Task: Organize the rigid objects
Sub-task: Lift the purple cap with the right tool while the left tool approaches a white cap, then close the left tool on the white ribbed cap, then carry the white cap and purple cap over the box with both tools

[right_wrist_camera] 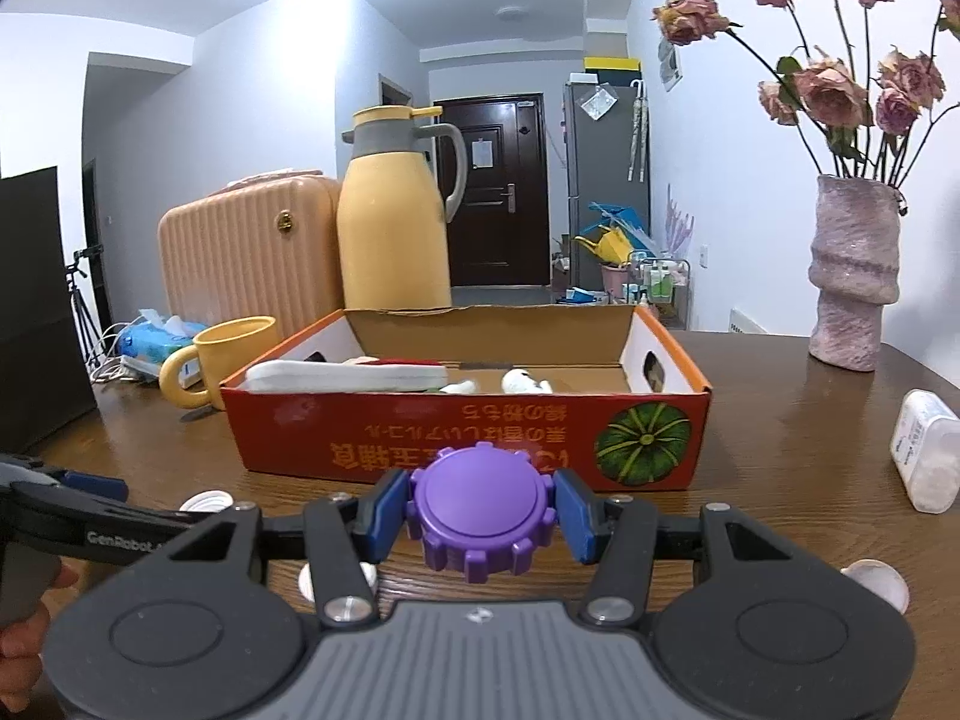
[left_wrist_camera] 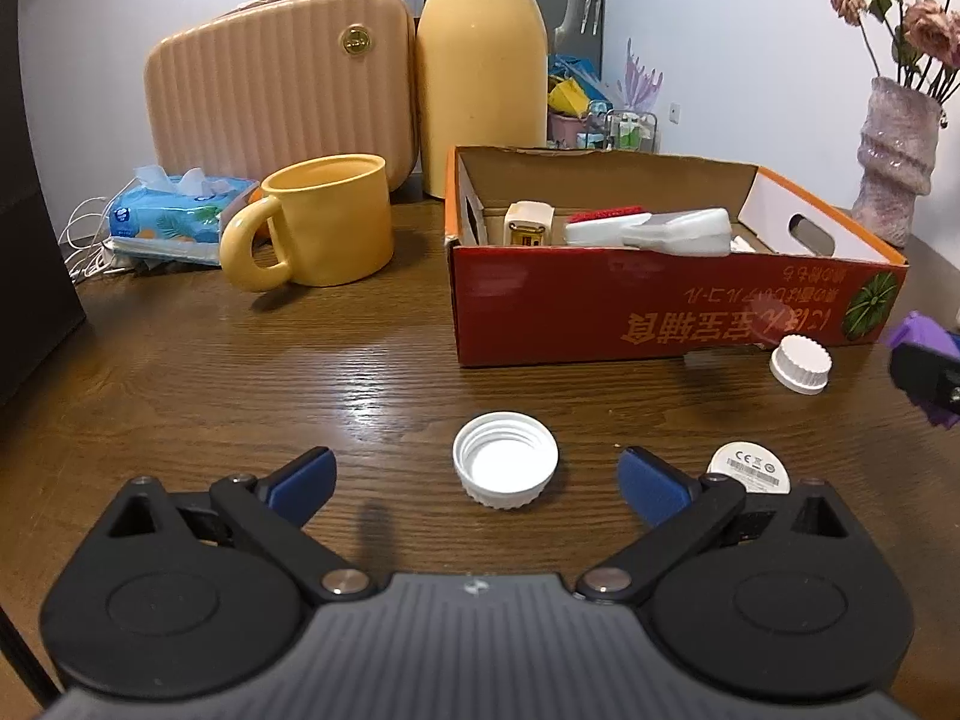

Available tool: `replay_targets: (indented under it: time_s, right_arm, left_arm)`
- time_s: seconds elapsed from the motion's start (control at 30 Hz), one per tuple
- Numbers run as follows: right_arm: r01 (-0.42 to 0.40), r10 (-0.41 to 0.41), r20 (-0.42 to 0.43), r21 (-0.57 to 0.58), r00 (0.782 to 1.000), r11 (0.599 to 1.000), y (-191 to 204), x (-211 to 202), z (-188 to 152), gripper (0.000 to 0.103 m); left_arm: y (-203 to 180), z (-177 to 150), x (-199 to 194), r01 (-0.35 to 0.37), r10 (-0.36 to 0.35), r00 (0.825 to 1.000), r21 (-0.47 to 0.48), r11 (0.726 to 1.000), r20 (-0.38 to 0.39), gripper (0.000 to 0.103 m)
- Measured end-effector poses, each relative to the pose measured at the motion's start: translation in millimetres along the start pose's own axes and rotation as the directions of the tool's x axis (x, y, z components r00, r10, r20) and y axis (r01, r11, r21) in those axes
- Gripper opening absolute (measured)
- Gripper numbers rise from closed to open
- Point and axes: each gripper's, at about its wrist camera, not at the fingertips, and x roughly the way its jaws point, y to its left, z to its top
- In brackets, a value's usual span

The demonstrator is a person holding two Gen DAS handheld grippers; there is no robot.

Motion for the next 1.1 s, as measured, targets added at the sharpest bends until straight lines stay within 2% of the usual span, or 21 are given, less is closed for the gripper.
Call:
replay_targets:
  time_s: [0.1, 0.23, 0.37, 0.47, 0.63, 1.1]
  right_arm:
    - [0.009, -0.009, 0.002, 0.009, 1.0, 1.0, -5, -1, 0, 0.052]
    - [0.015, -0.015, 0.002, 0.015, 1.0, 1.0, -9, -2, 0, 0.052]
    - [0.014, -0.014, 0.004, 0.013, 1.0, 1.0, -10, -2, 0, 0.052]
    - [0.013, -0.013, 0.004, 0.01, 1.0, 1.0, -10, -2, -1, 0.052]
    - [0.012, -0.012, 0.002, 0.008, 1.0, 1.0, -8, -2, -1, 0.052]
    - [0.025, -0.025, -0.009, -0.001, 1.0, 1.0, -5, 3, -5, 0.052]
  left_arm:
    - [-5, 2, 7, -0.012, 0.012, 1.0, 0.006, 1.0, -0.012, 0.094]
    - [-5, 3, 15, -0.005, 0.005, 0.999, -0.004, 1.0, -0.038, 0.077]
    - [-5, 4, 22, 0.005, -0.006, 0.998, -0.008, 1.0, -0.064, 0.071]
    - [-7, 3, 22, 0.005, -0.005, 0.998, 0.002, 1.0, -0.062, 0.063]
    - [-8, 4, 22, 0.021, -0.021, 0.998, 0.006, 1.0, -0.053, 0.041]
    - [-2, 5, 16, 0.034, -0.035, 0.998, -0.023, 0.999, -0.043, 0.041]
